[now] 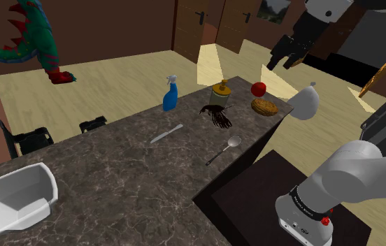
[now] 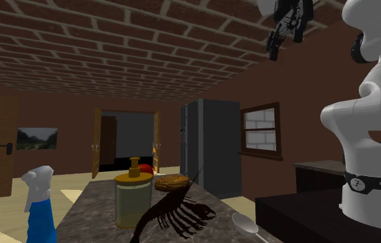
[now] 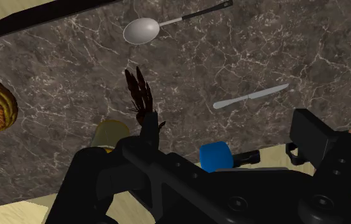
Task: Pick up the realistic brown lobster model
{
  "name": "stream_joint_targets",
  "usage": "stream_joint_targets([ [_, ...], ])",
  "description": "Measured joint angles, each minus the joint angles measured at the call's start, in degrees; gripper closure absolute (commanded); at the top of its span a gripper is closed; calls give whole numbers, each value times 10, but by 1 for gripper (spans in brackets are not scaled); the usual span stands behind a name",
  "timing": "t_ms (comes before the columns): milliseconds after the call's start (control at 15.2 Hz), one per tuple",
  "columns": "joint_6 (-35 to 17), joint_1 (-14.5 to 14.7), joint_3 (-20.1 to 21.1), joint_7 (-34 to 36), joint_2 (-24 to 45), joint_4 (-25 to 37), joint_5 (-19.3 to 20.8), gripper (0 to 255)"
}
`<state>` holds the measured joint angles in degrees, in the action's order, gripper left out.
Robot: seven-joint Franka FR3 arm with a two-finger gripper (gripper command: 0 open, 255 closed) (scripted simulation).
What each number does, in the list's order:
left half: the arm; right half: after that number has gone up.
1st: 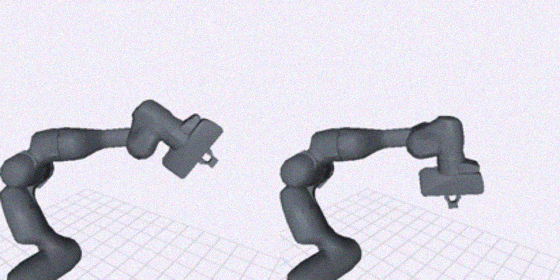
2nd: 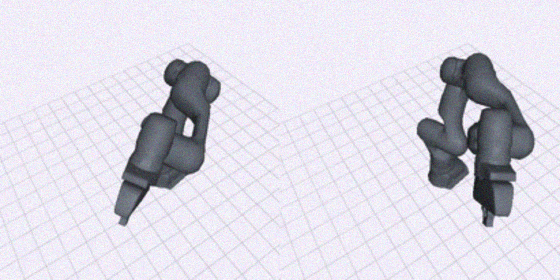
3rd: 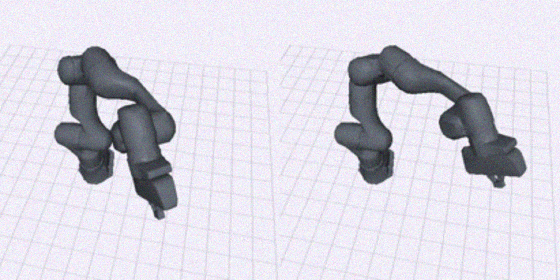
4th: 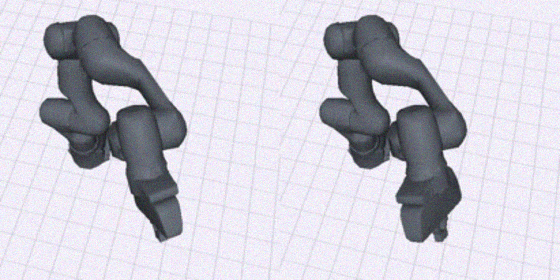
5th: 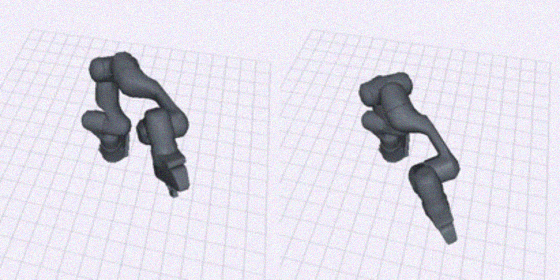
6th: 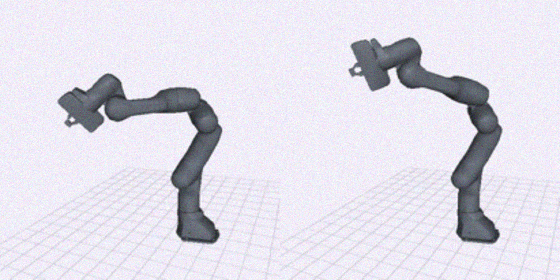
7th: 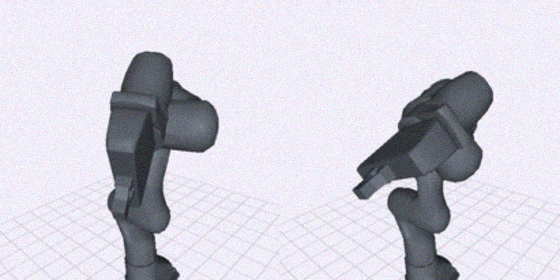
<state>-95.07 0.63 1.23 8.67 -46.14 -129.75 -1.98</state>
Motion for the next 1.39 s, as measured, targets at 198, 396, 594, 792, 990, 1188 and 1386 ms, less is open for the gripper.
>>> stream_joint_targets([
  [198,-17,0,-8,-13,15,-8,4,0],
  [396,-52,1,-22,-41,49,-20,12,0],
  [594,-97,1,-40,-73,91,-36,20,0],
  [792,-137,2,-56,-103,148,-30,26,0],
  [990,-181,4,-69,-132,199,-35,29,0],
  [1188,-212,5,-83,-163,256,-20,30,0],
  [1386,-243,6,-95,-194,318,-1,28,0],
])
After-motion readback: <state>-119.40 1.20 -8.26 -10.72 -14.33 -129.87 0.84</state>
